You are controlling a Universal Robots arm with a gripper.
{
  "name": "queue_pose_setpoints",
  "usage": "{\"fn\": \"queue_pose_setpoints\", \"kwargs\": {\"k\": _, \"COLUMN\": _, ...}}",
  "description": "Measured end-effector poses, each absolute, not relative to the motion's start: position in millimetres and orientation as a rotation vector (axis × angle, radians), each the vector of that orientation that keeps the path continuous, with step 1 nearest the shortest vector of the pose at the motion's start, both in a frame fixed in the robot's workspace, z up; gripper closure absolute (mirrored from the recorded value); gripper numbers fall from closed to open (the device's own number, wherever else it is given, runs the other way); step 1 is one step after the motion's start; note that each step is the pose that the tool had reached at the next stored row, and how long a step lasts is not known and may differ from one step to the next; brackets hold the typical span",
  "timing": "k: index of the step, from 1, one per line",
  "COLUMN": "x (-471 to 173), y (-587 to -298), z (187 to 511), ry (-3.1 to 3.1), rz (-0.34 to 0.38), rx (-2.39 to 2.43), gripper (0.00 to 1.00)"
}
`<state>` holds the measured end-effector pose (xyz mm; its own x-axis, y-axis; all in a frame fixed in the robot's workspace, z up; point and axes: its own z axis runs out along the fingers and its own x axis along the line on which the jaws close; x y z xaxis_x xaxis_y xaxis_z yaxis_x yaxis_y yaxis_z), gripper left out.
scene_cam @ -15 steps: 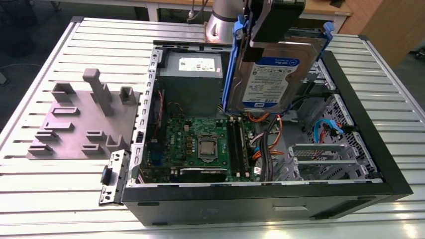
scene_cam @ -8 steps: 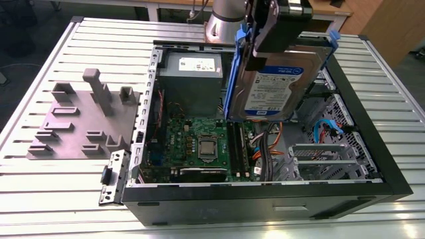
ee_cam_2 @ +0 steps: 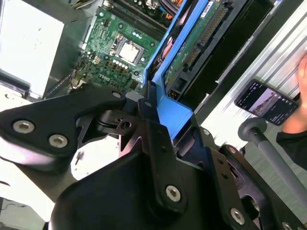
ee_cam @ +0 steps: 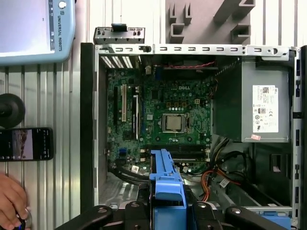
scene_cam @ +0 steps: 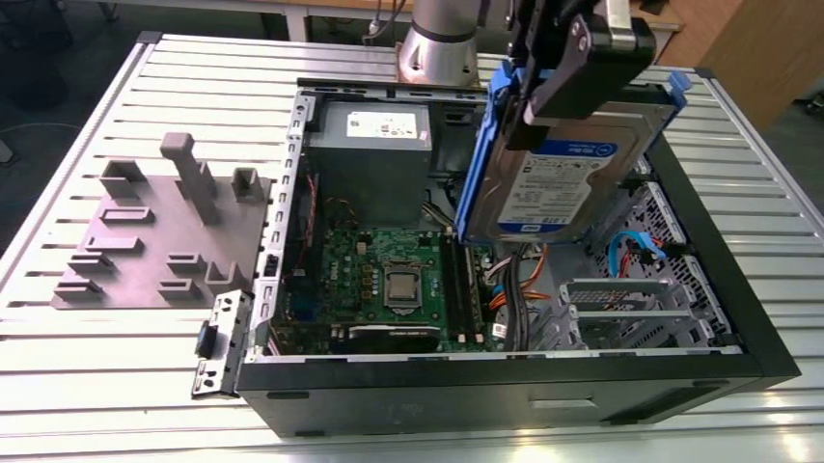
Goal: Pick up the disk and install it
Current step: 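Insert the disk into the insertion slot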
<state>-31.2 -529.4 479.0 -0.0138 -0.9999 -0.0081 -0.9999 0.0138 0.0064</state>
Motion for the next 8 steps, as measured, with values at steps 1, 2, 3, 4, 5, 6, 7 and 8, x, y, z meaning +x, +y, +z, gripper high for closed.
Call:
{"fn": "queue_pose_setpoints", "kwargs": {"k": 1, "x": -30, "y": -531, "z": 479, "ry": 2.236, "rz": 0.016, "rx": -2.205, "gripper": 0.63}}
{"fn": "queue_pose_setpoints", "kwargs": {"k": 2, "x": -30, "y": -534, "z": 478, "ry": 2.236, "rz": 0.016, "rx": -2.205, "gripper": 0.63}}
{"fn": "queue_pose_setpoints", "kwargs": {"k": 3, "x": -30, "y": -537, "z": 478, "ry": 2.236, "rz": 0.016, "rx": -2.205, "gripper": 0.63}}
{"fn": "queue_pose_setpoints", "kwargs": {"k": 4, "x": -30, "y": -540, "z": 478, "ry": 2.236, "rz": 0.016, "rx": -2.205, "gripper": 0.63}}
{"fn": "queue_pose_setpoints", "kwargs": {"k": 5, "x": -30, "y": -543, "z": 477, "ry": 2.236, "rz": 0.016, "rx": -2.205, "gripper": 0.63}}
{"fn": "queue_pose_setpoints", "kwargs": {"k": 6, "x": -30, "y": -547, "z": 477, "ry": 2.235, "rz": 0.016, "rx": -2.205, "gripper": 0.63}}
{"fn": "queue_pose_setpoints", "kwargs": {"k": 7, "x": -30, "y": -550, "z": 476, "ry": 2.235, "rz": 0.016, "rx": -2.205, "gripper": 0.63}}
{"fn": "queue_pose_setpoints", "kwargs": {"k": 8, "x": -30, "y": -553, "z": 476, "ry": 2.235, "rz": 0.015, "rx": -2.205, "gripper": 0.63}}
